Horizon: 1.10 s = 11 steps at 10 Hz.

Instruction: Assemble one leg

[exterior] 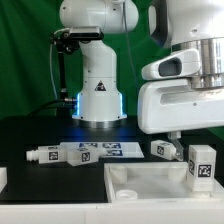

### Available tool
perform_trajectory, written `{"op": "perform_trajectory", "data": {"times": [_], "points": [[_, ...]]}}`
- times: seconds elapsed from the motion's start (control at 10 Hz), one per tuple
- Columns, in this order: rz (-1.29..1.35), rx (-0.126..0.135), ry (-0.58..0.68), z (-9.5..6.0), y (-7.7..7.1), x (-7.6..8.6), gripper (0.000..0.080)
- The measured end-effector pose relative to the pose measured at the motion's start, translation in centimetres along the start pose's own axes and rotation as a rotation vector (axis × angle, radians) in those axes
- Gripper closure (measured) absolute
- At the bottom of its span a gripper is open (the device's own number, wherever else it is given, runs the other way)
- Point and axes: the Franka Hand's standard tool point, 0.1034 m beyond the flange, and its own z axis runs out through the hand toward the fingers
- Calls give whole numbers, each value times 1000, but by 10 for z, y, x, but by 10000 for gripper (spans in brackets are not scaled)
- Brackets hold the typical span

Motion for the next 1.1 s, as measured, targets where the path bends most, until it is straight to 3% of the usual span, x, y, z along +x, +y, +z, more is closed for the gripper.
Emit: {"op": "perform_trajectory", "data": {"times": [0.1, 0.2, 0.4, 0.7, 1.1], "points": [[6, -6, -32, 1, 10, 0, 150], [29, -18, -70, 3, 12, -4, 150], [48, -18, -65, 3, 12, -3, 150], [216, -22, -64, 4, 12, -4, 514], [683, -41, -44, 4, 10, -4, 514]]}}
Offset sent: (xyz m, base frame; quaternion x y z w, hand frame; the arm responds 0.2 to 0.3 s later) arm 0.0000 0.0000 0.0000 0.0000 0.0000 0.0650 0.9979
